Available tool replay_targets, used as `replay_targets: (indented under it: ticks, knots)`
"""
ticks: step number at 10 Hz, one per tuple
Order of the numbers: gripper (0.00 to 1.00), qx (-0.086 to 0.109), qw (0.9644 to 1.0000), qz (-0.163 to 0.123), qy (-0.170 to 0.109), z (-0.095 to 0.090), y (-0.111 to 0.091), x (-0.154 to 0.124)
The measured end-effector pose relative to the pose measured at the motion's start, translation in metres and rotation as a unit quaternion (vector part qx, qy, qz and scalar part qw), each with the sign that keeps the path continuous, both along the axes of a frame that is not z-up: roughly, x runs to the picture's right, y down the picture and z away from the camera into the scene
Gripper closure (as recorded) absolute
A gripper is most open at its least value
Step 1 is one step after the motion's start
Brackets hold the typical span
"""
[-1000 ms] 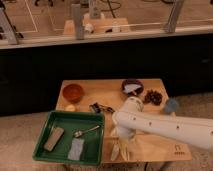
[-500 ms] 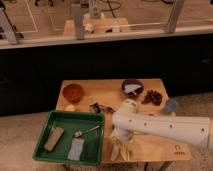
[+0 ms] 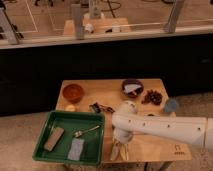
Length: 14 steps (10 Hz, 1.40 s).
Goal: Place banana in table surface
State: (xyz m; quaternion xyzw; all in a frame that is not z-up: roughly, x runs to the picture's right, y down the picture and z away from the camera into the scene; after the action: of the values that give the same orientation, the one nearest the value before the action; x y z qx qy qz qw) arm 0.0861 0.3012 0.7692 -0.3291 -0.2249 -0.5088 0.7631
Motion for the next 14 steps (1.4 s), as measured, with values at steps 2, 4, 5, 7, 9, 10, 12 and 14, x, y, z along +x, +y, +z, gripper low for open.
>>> replay_targets:
  ticks: [2,4,5,7,9,10,12,14]
  knots:
    - [0.81,-0.003,1.0000,0.002,0.000,0.001,0.001,-0.001]
    - [0.90,-0.005,1.0000,0.007,-0.004,0.001,0.001,-0.001]
    - [0.90,-0.006,0.9999,0.013,-0.009,-0.001,0.000,0.000]
    - [0.90,0.002,0.9993,0.032,-0.021,-0.013,-0.011,0.005]
    - [0.90,0.019,0.9976,0.056,-0.036,-0.035,-0.033,0.013]
    - [0.90,0.033,0.9960,0.070,-0.045,-0.052,-0.048,0.020]
    - [0.90,0.055,0.9928,0.087,-0.060,-0.079,-0.072,0.030]
    - [0.90,0.083,0.9877,0.106,-0.079,-0.110,-0.097,0.040]
